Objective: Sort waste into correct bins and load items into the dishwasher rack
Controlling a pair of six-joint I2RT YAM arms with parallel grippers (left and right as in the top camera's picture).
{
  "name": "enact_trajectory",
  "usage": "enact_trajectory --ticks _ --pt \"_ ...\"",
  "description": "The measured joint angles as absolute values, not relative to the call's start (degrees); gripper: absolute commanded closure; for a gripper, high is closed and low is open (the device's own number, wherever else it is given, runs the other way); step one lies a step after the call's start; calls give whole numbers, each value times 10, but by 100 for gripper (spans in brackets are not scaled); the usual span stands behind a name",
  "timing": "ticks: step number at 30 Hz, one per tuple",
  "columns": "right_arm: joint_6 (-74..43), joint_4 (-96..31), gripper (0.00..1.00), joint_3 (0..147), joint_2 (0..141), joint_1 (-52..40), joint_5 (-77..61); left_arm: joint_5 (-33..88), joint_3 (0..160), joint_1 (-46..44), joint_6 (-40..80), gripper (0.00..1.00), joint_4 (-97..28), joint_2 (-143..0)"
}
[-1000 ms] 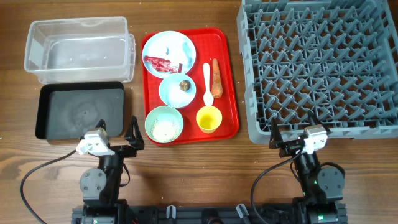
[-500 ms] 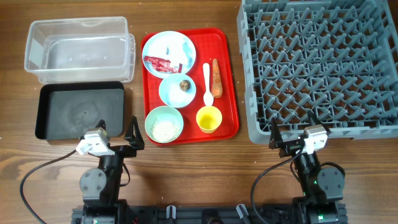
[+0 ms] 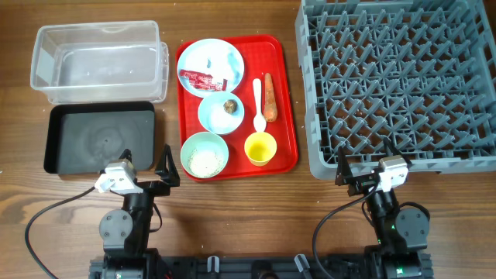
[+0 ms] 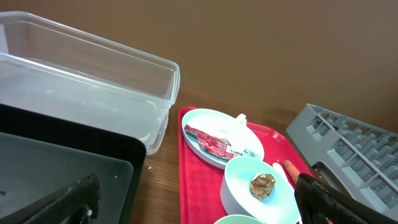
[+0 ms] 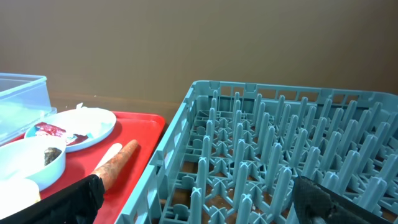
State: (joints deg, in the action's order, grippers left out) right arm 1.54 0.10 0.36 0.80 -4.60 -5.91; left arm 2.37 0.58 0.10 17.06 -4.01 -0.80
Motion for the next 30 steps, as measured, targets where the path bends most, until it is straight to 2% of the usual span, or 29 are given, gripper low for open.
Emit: enact_trajectory --ticks 24,27,30 --pt "15 6 0 4 8 -46 -59 24 6 1 171 0 -39 -8" --pt "15 69 0 4 10 -46 -64 41 6 1 171 0 36 -8" --pt "8 35 0 33 17 -46 -80 46 38 1 169 0 14 -21"
